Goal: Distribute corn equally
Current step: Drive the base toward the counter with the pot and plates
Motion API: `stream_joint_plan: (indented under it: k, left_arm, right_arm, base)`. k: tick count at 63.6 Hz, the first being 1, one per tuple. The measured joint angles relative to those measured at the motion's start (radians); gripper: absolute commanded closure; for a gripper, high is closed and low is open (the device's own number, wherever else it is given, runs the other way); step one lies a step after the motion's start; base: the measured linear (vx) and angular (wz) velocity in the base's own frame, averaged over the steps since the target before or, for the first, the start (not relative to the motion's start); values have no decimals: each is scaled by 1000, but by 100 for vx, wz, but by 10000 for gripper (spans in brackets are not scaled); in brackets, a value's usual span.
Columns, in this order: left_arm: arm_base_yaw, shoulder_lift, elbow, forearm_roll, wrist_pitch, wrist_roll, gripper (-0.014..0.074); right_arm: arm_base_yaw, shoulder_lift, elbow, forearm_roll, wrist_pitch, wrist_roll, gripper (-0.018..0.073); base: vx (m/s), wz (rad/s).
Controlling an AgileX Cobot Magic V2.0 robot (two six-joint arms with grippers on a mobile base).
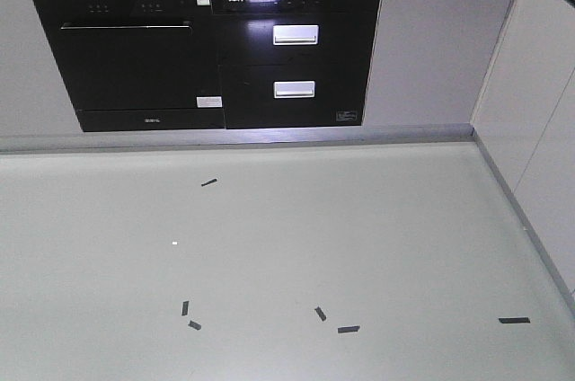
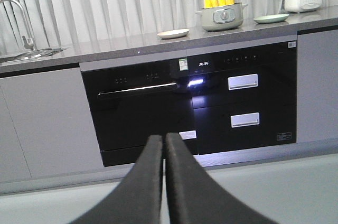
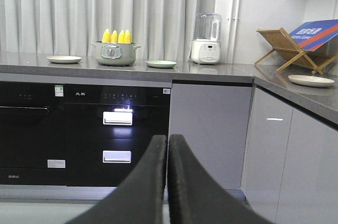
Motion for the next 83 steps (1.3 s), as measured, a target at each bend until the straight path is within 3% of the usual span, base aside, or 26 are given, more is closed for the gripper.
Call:
stream_joint_plan:
  k: [83]
  left_arm:
    - [0, 0, 0, 0, 0, 0, 603]
  right_arm:
    - [0, 0, 0, 0, 0, 0, 564]
  base:
    - [0, 0]
